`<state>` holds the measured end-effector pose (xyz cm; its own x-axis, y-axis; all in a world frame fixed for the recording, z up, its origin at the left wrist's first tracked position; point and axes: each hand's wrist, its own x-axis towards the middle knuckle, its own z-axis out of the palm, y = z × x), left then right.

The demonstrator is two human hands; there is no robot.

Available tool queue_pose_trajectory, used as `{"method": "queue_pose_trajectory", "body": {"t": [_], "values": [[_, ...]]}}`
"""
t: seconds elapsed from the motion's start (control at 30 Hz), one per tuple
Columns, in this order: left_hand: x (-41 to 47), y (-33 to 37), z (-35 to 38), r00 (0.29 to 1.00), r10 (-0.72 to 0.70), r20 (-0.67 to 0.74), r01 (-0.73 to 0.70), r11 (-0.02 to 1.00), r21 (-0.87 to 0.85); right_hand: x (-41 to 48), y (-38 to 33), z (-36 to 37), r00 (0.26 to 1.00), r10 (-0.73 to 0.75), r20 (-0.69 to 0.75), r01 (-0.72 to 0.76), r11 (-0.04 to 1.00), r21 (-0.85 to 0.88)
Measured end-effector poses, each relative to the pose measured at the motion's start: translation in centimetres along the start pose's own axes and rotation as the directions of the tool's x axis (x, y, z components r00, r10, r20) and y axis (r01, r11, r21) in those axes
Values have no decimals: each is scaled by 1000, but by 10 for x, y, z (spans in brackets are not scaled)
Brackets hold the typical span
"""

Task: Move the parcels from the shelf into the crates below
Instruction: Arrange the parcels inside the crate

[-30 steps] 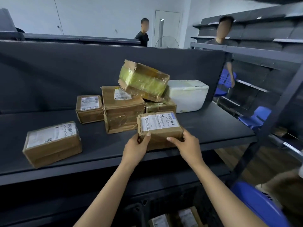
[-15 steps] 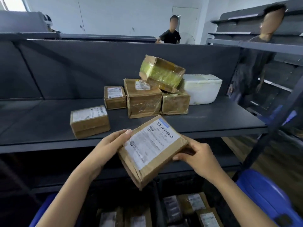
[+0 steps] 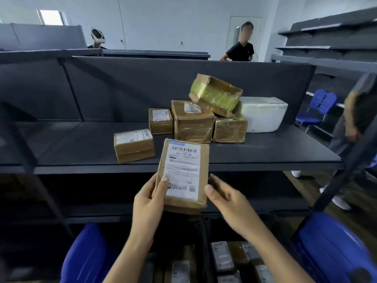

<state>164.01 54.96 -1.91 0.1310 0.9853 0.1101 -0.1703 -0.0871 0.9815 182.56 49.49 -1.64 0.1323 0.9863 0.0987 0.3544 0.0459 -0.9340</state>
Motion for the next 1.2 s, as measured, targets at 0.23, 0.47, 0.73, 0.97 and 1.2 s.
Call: {"method": "queue_pose_trajectory", "body": {"t": [0.23,0.47,0.73,0.97,1.2], "values": [[-29,-17,16,999,45,4,-45,985,164,-19,10,17,999,-18,-45,20,999,49],[-40,-20,4,990,82,113,-106,969,222,-29,19,9,998,-40,-52,39,999,-22],[-45,-27,-1,991,37,132,-63,978,198,-38,26,10,990,89,-113,-92,996,-15],[-45,-42,-13,990,-45,133,16,977,212,-41,44,23,984,147,-101,-149,989,-15],[-44,-61,-16,983,-108,150,75,975,210,-49,64,30,968,203,-145,-195,979,67]]}}
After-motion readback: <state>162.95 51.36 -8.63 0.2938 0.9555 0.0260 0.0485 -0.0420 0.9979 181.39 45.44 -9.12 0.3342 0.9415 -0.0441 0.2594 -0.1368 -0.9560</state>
